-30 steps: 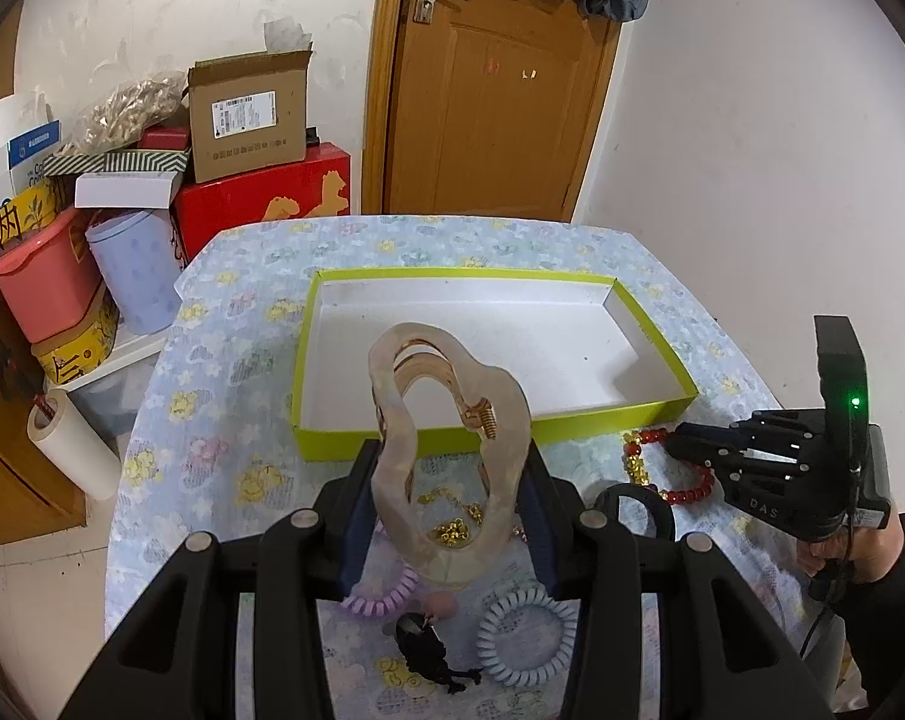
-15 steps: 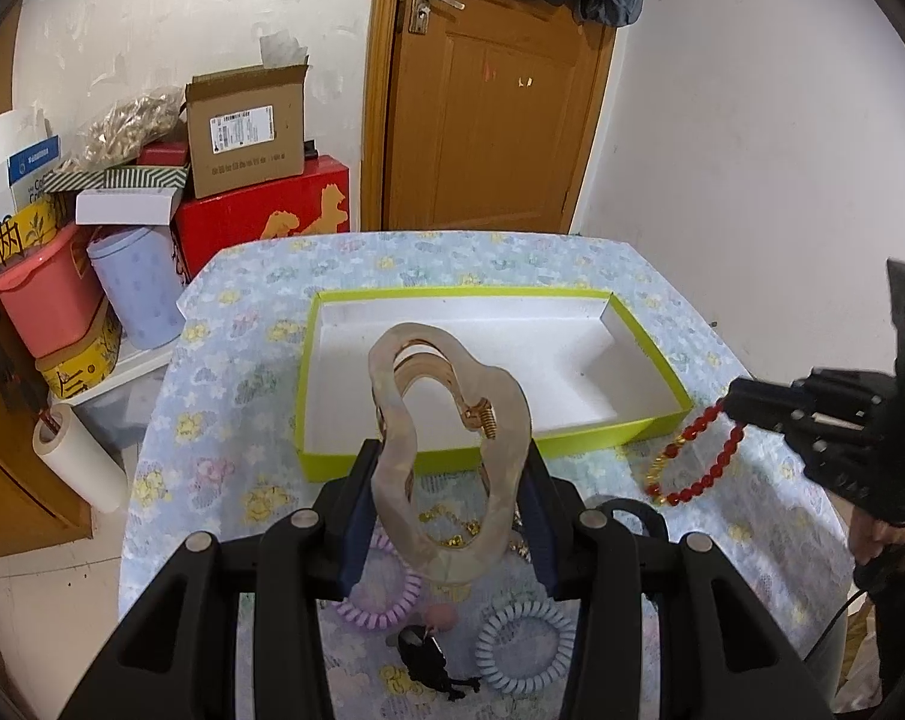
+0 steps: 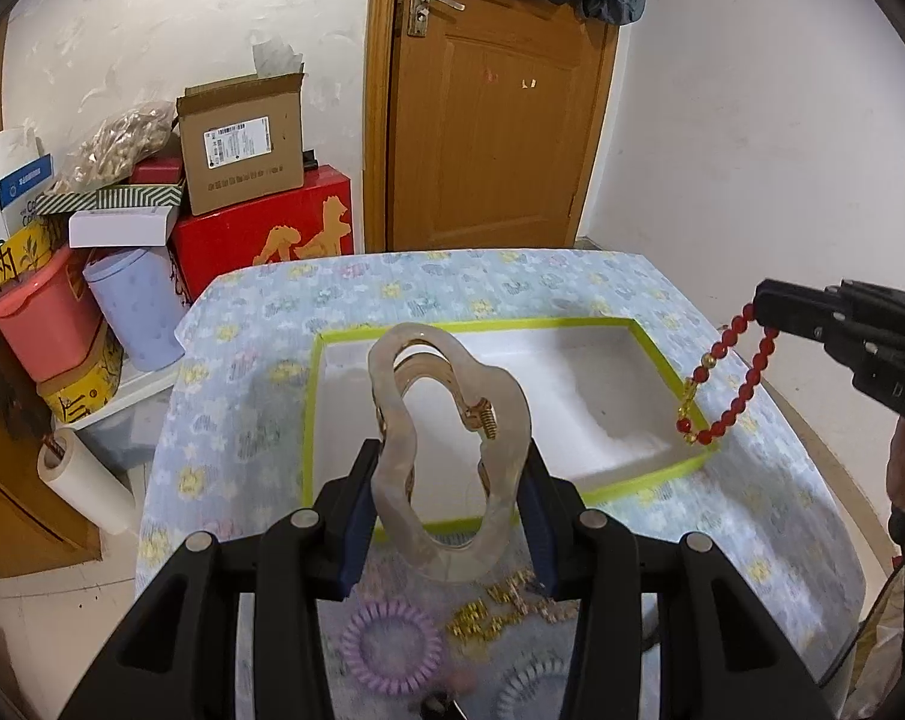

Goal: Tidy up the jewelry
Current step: 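Lower the claw clip with the left tool while the right tool releases the bracelet into the box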

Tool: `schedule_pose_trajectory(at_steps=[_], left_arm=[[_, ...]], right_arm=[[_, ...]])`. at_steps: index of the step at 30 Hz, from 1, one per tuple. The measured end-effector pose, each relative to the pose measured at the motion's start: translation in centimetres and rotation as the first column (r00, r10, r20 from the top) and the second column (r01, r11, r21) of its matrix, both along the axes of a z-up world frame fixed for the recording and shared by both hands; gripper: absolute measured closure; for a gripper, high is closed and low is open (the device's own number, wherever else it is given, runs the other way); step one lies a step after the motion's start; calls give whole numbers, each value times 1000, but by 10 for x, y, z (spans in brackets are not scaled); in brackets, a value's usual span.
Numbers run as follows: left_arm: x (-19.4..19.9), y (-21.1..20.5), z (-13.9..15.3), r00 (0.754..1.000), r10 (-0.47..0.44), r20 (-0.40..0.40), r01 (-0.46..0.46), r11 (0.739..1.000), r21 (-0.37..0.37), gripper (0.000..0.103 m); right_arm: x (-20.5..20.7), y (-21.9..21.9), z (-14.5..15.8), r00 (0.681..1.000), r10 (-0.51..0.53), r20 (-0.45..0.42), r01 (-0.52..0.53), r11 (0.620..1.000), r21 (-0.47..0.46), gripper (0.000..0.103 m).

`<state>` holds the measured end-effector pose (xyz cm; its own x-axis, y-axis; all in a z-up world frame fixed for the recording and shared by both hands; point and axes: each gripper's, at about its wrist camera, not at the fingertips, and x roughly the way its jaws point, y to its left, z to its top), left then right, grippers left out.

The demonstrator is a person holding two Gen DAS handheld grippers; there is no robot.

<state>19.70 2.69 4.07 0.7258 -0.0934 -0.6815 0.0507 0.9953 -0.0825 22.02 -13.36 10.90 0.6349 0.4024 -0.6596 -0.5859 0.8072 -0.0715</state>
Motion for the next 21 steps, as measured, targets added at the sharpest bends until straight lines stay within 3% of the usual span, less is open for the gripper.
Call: schedule_pose_trajectory(at_steps=[21], left_arm=[[90,17,-57,994,17,-104,-11,998,61,58]], right_arm=[[93,3,-70,989,-77,-122,74,997,-29,94]])
